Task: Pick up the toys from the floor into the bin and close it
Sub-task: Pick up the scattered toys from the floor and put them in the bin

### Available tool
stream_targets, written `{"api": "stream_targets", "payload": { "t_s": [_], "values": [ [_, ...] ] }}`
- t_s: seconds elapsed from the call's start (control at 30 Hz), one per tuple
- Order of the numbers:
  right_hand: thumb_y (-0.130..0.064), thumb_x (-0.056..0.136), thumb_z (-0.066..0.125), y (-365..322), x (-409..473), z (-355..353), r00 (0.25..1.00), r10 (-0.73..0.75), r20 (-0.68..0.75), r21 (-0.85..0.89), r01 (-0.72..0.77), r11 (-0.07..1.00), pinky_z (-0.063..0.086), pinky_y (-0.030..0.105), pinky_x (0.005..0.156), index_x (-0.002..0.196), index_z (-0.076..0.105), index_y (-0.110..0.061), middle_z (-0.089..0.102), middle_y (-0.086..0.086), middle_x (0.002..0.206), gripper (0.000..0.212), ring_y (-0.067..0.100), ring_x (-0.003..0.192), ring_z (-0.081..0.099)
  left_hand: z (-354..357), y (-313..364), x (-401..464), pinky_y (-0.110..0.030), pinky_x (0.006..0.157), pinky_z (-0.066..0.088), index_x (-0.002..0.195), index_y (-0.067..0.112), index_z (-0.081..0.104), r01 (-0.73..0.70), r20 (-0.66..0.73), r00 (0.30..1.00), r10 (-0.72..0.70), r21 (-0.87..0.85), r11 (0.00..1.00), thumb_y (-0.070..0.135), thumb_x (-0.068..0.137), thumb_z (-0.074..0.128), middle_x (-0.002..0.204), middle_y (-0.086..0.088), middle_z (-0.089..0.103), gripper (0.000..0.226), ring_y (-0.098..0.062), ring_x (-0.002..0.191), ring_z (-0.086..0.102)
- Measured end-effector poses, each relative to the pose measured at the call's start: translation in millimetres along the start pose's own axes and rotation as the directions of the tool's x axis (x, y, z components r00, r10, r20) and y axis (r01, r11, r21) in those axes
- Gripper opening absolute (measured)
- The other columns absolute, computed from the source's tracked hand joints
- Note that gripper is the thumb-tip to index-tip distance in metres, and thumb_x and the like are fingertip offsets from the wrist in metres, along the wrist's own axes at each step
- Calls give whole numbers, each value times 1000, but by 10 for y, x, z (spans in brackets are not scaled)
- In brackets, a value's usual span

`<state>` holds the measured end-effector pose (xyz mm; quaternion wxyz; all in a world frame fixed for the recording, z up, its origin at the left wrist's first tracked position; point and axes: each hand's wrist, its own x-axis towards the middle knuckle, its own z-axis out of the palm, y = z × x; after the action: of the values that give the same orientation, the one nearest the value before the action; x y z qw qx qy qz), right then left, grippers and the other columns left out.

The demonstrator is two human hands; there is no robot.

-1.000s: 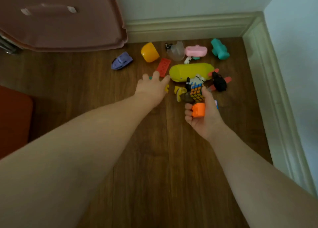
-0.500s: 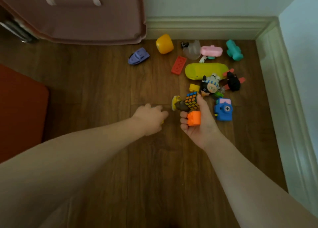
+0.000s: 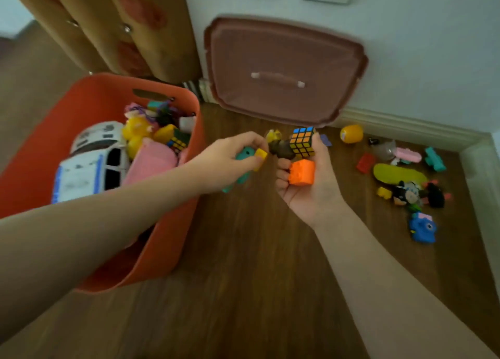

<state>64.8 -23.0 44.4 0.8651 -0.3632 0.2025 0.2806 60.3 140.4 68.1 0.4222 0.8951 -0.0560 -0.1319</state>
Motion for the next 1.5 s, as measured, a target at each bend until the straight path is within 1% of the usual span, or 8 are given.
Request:
{"api": "stream_targets", "payload": {
  "t_s": [0.13, 0.37, 0.53, 0.6, 0.77, 0.97, 1.27, 1.5],
  "values": [
    [-59, 87, 47, 386, 52, 827, 999, 10, 41, -205, -1, 979, 34, 18, 42, 86, 61, -14, 49, 0, 58, 47, 9, 46, 40, -804, -399, -440, -21, 52, 47, 103, 31, 54, 27, -232, 972, -35, -37, 999, 26, 93, 53, 80, 6, 57, 11, -9, 63, 56],
    [-40, 90, 57, 1088, 256, 1782, 986, -76, 148, -773, 163, 614, 44, 20, 61, 100, 61, -27, 63, -10, 91, 16, 4, 77, 58, -1529, -1184, -1049, -25, 54, 39, 103, 28, 54, 210, -341, 922, -184, 41, 977, 21, 91, 52, 85, 5, 54, 14, -10, 64, 49],
    [-43, 75, 72, 1403, 407, 1638, 962, -71, 263, -915, 226, -333, 31, 43, 107, 109, 44, -31, 35, 1, 137, 46, 28, 133, 30, -1498, -1766, -1450, -33, 80, 36, 92, 23, 51, 399, -372, 859, -352, 56, 915, 22, 86, 53, 103, 1, 47, 6, -19, 99, 44],
    [-42, 78, 70, 1435, 393, 1638, 951, -116, 287, -922, 241, -304, 21, 43, 113, 103, 46, -27, 24, 5, 149, 38, 27, 141, 17, -1440, -1932, -1507, -39, 86, 39, 82, 20, 54, 482, -288, 843, -455, 28, 876, 29, 85, 48, 99, -2, 49, 12, -25, 102, 46],
    [-21, 94, 53, 1483, 380, 1672, 878, -256, 405, -908, 352, -228, 40, 29, 86, 87, 52, -12, 56, 5, 118, 11, 18, 111, 52, -1332, -1905, -1544, -31, 88, 33, 104, 18, 51, 400, -461, 769, -442, -191, 896, 29, 92, 43, 120, -1, 45, 19, -16, 113, 41],
    [-26, 99, 41, 1626, 387, 1466, 880, -182, 439, -793, 284, -539, 24, 43, 116, 149, 20, -22, 23, 7, 155, 54, 26, 143, 21, -1184, -1802, -1430, -38, 112, -16, 149, 31, 0, 200, -305, 948, -93, 342, 918, 59, 93, 19, 158, 6, -10, 66, -14, 143, -15],
    [-53, 97, 25, 1560, 562, 1513, 878, -391, 278, -771, -39, -636, 4, 43, 118, 151, 4, -23, 13, 10, 158, 66, 27, 147, 3, -1179, -1764, -1274, -40, 116, -4, 149, 33, -3, 188, -182, 976, -117, 447, 874, 67, 86, 30, 158, 4, -8, 79, -19, 144, -13],
    [-50, 97, 31, 1435, 317, 1433, 889, -330, 316, -836, 96, -541, 2, 39, 118, 151, 9, -24, 3, 6, 160, 64, 22, 147, -2, -1172, -1538, -1273, -38, 116, -5, 150, 25, 4, 151, -207, 976, -63, 448, 881, 57, 93, 23, 159, 0, -1, 68, -20, 145, -9]
  ]
}}
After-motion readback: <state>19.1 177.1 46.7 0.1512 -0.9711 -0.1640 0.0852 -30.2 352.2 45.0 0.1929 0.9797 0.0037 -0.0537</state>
